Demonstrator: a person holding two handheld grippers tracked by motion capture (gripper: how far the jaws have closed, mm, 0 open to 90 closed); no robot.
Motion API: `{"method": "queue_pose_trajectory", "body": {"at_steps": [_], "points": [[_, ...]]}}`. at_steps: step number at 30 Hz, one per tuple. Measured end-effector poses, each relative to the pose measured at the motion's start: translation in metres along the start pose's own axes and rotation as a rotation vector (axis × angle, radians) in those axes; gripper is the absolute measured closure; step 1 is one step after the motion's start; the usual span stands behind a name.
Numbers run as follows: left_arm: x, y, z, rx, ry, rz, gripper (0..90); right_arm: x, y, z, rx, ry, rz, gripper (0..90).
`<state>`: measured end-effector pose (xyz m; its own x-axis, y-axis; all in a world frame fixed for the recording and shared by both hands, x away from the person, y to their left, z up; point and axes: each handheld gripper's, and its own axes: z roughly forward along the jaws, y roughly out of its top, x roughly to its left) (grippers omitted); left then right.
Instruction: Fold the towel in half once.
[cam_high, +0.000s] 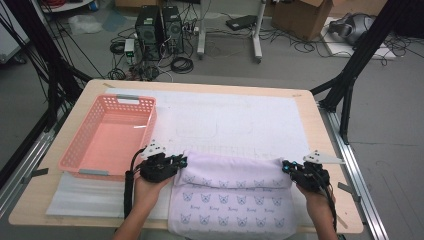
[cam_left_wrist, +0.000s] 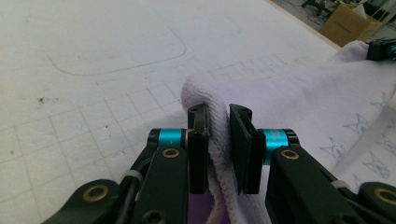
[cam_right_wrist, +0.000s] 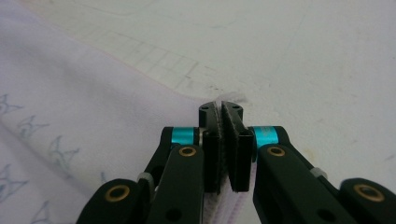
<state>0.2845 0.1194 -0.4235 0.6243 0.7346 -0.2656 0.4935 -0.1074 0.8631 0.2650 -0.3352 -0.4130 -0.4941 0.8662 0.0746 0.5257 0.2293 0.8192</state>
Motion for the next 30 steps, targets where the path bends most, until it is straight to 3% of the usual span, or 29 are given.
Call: {"method": "queue_pose_trajectory", "body": {"at_steps": [6, 10, 13, 17, 25, 27, 29, 30], "points": [[-0.011, -0.006, -0.015, -0.022, -0.037, 0.026, 81.0, 0.015, -0.012, -0.019, -0.039, 0.022, -0.025, 86.0], [-0.013, -0.011, -0.018, -0.012, -0.025, 0.035, 78.6, 0.02, -0.021, -0.027, -0.039, 0.017, -0.033, 86.1], [-0.009, -0.009, -0.016, -0.013, -0.006, 0.011, 70.6, 0.019, -0.023, -0.028, -0.039, 0.016, -0.023, 86.2], [-0.001, 0.002, -0.011, -0.014, -0.044, -0.034, 56.4, 0.02, -0.021, -0.027, -0.047, 0.016, -0.024, 86.3], [0.009, 0.023, 0.019, 0.088, -0.011, -0.052, 50.0, 0.021, -0.018, -0.022, -0.05, 0.023, -0.026, 86.3], [0.006, 0.022, 0.024, 0.112, -0.02, -0.035, 55.4, 0.021, -0.019, -0.022, -0.054, 0.022, -0.027, 86.2], [0.005, 0.019, 0.03, 0.14, -0.006, -0.012, 58.3, 0.02, -0.02, -0.023, -0.053, 0.024, -0.028, 86.3], [0.005, 0.018, 0.032, 0.154, -0.002, -0.002, 63.9, 0.02, -0.021, -0.022, -0.053, 0.024, -0.029, 86.2]]}}
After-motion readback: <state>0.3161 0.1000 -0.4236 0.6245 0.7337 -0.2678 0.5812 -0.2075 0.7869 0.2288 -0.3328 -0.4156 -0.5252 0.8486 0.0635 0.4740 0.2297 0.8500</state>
